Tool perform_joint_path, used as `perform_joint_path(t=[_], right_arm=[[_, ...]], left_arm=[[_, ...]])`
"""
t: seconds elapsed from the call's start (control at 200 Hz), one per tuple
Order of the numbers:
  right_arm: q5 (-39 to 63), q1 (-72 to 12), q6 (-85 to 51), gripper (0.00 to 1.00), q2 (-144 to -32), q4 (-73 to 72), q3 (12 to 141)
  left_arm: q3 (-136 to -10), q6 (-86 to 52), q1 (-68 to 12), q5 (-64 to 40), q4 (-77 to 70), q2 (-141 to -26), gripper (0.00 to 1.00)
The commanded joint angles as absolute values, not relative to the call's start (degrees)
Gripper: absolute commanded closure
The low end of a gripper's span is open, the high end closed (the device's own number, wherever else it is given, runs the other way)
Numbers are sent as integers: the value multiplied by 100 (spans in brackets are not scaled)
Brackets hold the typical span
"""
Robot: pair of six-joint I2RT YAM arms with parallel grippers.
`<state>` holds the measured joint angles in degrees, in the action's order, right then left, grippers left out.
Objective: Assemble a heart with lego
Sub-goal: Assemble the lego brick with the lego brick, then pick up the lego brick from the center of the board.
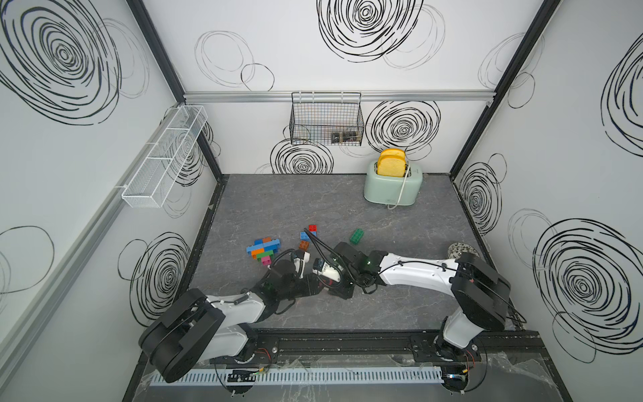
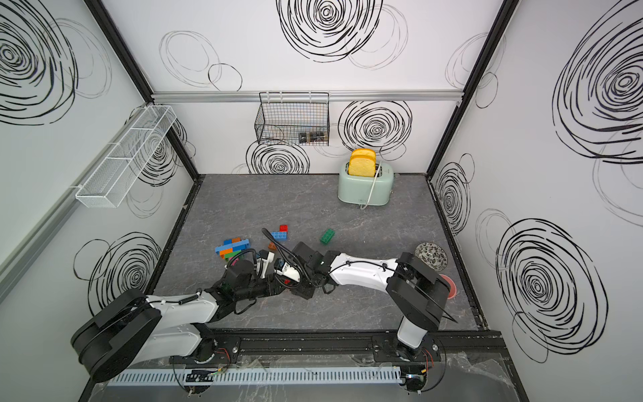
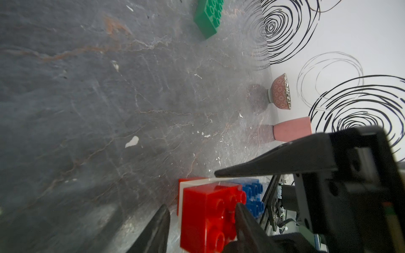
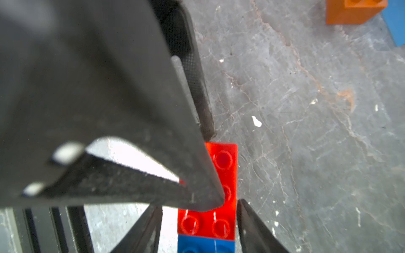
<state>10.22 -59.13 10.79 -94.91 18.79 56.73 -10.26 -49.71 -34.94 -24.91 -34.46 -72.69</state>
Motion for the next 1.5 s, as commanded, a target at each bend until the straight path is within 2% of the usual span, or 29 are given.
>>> perform_joint_path(t=[0.0, 0.225, 0.525, 0.881, 1.201, 1.346, 1.496], right_arm=[[1324, -5816, 1099, 40, -9140, 2084, 5776], [1669, -5553, 928, 39, -8734, 2074, 5750], [1490, -5248, 668, 38, -8486, 2021, 5610], [1382, -5043, 336, 35, -8302, 1839, 5511], [1046, -4454, -533, 33, -8294, 1745, 5411], [1046, -3973, -1123, 33, -8369, 1672, 5291], [1193, -3451, -1602, 28, -8441, 1283, 5019]], left_arm=[[-1053, -4869, -3559, -2334, -2962, -7323, 48], [-1176, -4869, -3612, -2320, -2746, -7156, 46], [-1345, -4923, -3612, -2233, -2406, -6903, 39], [-1582, -5071, -3502, -2277, -2100, -6616, 36], [-1618, -4683, -2466, -2395, -1012, -5589, 35], [-1430, -4702, -2009, -2734, -1126, -5427, 35], [-1389, -4685, -1876, -2828, -1216, -5437, 35]])
